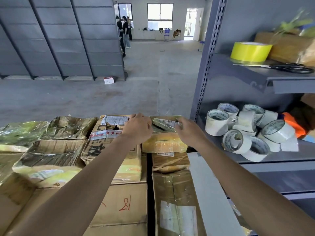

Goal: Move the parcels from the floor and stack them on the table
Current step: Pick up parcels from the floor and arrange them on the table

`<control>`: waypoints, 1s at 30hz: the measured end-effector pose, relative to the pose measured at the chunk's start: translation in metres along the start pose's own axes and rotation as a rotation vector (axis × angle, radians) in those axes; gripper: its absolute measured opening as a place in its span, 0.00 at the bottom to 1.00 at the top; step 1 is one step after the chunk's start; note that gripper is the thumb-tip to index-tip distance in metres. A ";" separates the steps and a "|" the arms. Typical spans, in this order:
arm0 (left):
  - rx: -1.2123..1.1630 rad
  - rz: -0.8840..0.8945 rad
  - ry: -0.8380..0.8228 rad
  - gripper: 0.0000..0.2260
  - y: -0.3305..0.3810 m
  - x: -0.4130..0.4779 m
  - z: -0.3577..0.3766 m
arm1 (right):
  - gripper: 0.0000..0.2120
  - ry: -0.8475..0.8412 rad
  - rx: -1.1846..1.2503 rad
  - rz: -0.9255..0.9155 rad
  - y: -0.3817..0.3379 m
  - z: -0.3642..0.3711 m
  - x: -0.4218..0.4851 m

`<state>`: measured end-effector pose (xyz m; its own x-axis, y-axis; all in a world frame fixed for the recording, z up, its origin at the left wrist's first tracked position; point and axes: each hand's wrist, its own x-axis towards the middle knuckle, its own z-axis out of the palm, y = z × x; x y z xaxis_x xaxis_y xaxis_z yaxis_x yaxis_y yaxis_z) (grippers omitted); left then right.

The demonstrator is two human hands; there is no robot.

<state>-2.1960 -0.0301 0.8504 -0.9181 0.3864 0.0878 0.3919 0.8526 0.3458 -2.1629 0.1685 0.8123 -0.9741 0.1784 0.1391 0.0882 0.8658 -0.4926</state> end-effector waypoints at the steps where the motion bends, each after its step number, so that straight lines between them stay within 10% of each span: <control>1: -0.028 -0.012 0.014 0.14 0.005 -0.004 -0.003 | 0.19 0.004 0.029 -0.023 -0.002 -0.003 -0.003; 30: -0.188 -0.040 0.399 0.07 -0.054 -0.280 -0.094 | 0.21 -0.065 0.350 -0.145 -0.223 -0.021 -0.244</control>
<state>-1.9655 -0.2171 0.8952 -0.8977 0.1569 0.4117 0.3719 0.7709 0.5171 -1.9407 -0.0579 0.9066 -0.9834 0.0260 0.1795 -0.1169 0.6659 -0.7368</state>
